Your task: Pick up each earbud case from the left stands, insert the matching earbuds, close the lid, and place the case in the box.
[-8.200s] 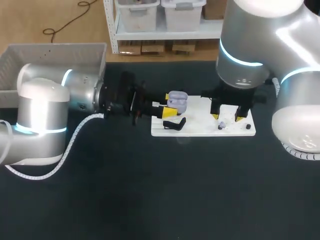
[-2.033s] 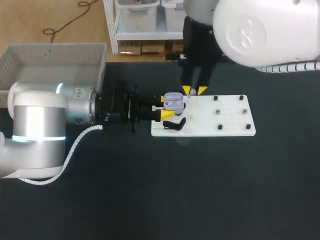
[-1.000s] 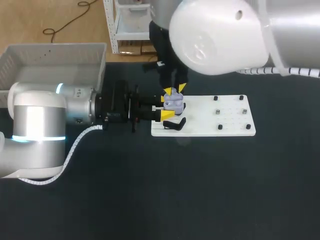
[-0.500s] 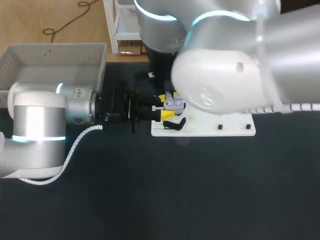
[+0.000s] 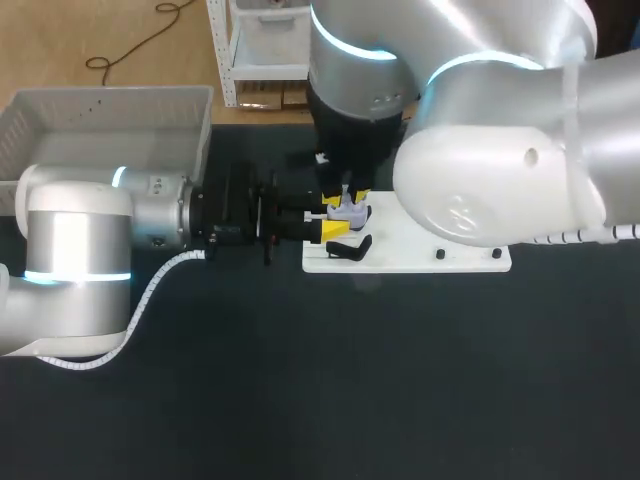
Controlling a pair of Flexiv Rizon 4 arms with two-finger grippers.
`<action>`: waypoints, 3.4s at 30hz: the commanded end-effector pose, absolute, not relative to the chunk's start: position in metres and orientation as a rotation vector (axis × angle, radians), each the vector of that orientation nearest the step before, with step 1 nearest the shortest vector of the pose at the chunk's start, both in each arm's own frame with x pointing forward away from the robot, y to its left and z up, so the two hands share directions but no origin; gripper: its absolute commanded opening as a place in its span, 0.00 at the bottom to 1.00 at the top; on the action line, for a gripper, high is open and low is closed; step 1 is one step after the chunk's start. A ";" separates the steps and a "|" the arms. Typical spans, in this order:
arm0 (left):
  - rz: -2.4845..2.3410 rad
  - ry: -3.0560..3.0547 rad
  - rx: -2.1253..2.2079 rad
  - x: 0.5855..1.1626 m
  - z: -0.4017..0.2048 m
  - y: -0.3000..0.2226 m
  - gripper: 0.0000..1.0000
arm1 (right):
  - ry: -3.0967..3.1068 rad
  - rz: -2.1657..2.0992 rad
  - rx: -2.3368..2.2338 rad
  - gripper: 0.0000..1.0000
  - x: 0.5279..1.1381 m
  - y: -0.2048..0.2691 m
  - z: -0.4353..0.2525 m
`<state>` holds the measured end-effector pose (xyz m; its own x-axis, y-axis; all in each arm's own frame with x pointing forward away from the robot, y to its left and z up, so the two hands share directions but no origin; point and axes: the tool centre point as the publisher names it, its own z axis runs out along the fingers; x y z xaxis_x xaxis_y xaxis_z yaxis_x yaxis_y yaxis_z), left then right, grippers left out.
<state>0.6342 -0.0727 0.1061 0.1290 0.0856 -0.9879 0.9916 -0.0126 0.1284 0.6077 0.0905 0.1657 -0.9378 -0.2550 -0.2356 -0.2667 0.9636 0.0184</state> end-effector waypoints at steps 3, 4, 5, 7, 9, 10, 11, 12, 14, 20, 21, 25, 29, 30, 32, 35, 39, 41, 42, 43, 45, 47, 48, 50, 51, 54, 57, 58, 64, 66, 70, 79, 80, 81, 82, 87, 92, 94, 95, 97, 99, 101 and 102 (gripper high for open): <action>-1.071 1.170 1.331 0.633 0.105 -0.073 0.00 | 2.891 0.071 -0.403 0.00 0.610 0.093 0.165; -1.071 1.170 1.331 0.633 0.105 -0.073 0.00 | 2.892 0.070 -0.407 0.00 0.610 0.093 0.165; -1.071 1.170 1.331 0.633 0.105 -0.073 0.00 | 2.892 0.069 -0.409 0.00 0.610 0.094 0.164; -1.071 1.170 1.331 0.633 0.105 -0.073 0.00 | 2.893 0.068 -0.413 0.00 0.610 0.094 0.164; -1.071 1.170 1.331 0.633 0.105 -0.073 0.00 | 2.895 0.068 -0.416 0.00 0.610 0.094 0.163; -1.071 1.170 1.331 0.633 0.105 -0.073 0.00 | 2.897 0.068 -0.417 0.00 0.610 0.094 0.162; -1.071 1.170 1.331 0.633 0.105 -0.073 0.00 | 2.899 0.068 -0.418 0.00 0.610 0.094 0.162; -1.071 1.170 1.331 0.633 0.105 -0.073 0.00 | 2.902 0.067 -0.419 0.00 0.610 0.094 0.161; -1.071 1.170 1.331 0.633 0.105 -0.073 0.00 | 2.907 0.068 -0.422 0.00 0.610 0.095 0.159; -1.071 1.170 1.331 0.633 0.105 -0.073 0.00 | 2.912 0.065 -0.424 0.00 0.611 0.095 0.157; -1.071 1.170 1.331 0.633 0.105 -0.073 0.00 | 2.913 0.064 -0.424 0.00 0.611 0.095 0.157; -1.071 1.170 1.331 0.633 0.105 -0.073 0.00 | 2.916 0.059 -0.422 0.00 0.613 0.094 0.156; -1.071 1.170 1.331 0.633 0.105 -0.073 0.00 | 2.922 0.058 -0.416 0.00 0.615 0.093 0.154; -1.071 1.170 1.331 0.633 0.105 -0.073 0.00 | 2.922 0.058 -0.415 0.00 0.615 0.093 0.154; -1.071 1.170 1.331 0.633 0.105 -0.073 0.00 | 2.923 0.057 -0.414 0.00 0.615 0.093 0.154; -1.071 1.170 1.331 0.633 0.105 -0.073 0.00 | 2.924 0.053 -0.414 0.00 0.616 0.093 0.154; -1.071 1.170 1.331 0.633 0.105 -0.073 0.00 | 2.926 0.048 -0.411 0.00 0.618 0.093 0.154; -1.071 1.170 1.331 0.633 0.105 -0.073 0.00 | 2.927 0.046 -0.410 0.00 0.619 0.093 0.154; -1.071 1.170 1.331 0.633 0.105 -0.073 0.00 | 2.927 0.045 -0.410 0.00 0.620 0.093 0.154; -1.071 1.170 1.331 0.633 0.105 -0.073 0.00 | 2.927 0.044 -0.410 0.00 0.620 0.093 0.154; -1.071 1.170 1.331 0.633 0.105 -0.073 0.00 | 2.927 0.043 -0.411 0.00 0.621 0.094 0.154; -1.071 1.170 1.331 0.633 0.105 -0.073 0.00 | 2.927 0.043 -0.412 0.00 0.621 0.094 0.154; -1.071 1.170 1.331 0.633 0.105 -0.073 0.00 | 2.927 0.043 -0.412 0.00 0.621 0.094 0.154; -1.071 1.170 1.331 0.633 0.105 -0.073 0.00 | 2.928 0.041 -0.413 0.00 0.622 0.095 0.153; -1.071 1.170 1.331 0.633 0.105 -0.073 0.00 | 2.929 0.040 -0.413 0.00 0.622 0.095 0.153; -1.071 1.170 1.331 0.633 0.105 -0.073 0.00 | 2.932 0.041 -0.412 0.00 0.622 0.094 0.152; -1.071 1.170 1.331 0.633 0.105 -0.073 0.00 | 2.935 0.040 -0.412 0.00 0.623 0.094 0.151; -1.071 1.170 1.331 0.633 0.105 -0.073 0.00 | 2.936 0.040 -0.413 0.00 0.623 0.094 0.151; -1.071 1.170 1.331 0.633 0.105 -0.073 0.00 | 2.941 0.039 -0.413 0.00 0.624 0.094 0.149; -1.071 1.170 1.331 0.633 0.105 -0.073 0.00 | 2.942 0.038 -0.414 0.00 0.625 0.094 0.148; -1.071 1.170 1.331 0.633 0.105 -0.073 0.00 | 2.943 0.034 -0.416 0.00 0.626 0.094 0.148; -1.071 1.170 1.331 0.633 0.105 -0.073 0.00 | 2.958 0.023 -0.418 0.00 0.628 0.093 0.145; -1.071 1.170 1.331 0.633 0.105 -0.073 0.00 | 2.962 0.021 -0.419 0.00 0.629 0.093 0.144; -1.071 1.170 1.331 0.633 0.105 -0.073 0.00 | 2.964 0.019 -0.420 0.04 0.629 0.093 0.144; -1.071 1.170 1.331 0.633 0.105 -0.073 0.00 | 2.965 0.019 -0.420 0.36 0.629 0.093 0.144; -1.071 1.170 1.331 0.633 0.105 -0.073 0.00 | 2.961 0.030 -0.421 1.00 0.627 0.093 0.148; -1.071 1.170 1.331 0.633 0.105 -0.073 0.00 | 2.935 0.048 -0.420 1.00 0.620 0.091 0.159; -1.071 1.170 1.331 0.633 0.105 -0.073 0.00 | 2.922 0.058 -0.406 1.00 0.619 0.090 0.165; -1.071 1.170 1.331 0.633 0.105 -0.073 0.00 | 2.921 0.077 -0.386 1.00 0.620 0.089 0.168; -1.071 1.170 1.331 0.633 0.105 -0.073 0.00 | 2.922 0.105 -0.318 1.00 0.626 0.084 0.173; -1.071 1.170 1.331 0.633 0.105 -0.073 0.00 | 2.918 0.116 -0.184 1.00 0.635 0.078 0.177; -1.071 1.170 1.331 0.633 0.105 -0.073 0.00 | 2.929 0.142 -0.074 1.00 0.646 0.073 0.181; -1.071 1.170 1.331 0.633 0.105 -0.073 0.00 | 2.926 0.147 -0.041 1.00 0.651 0.072 0.181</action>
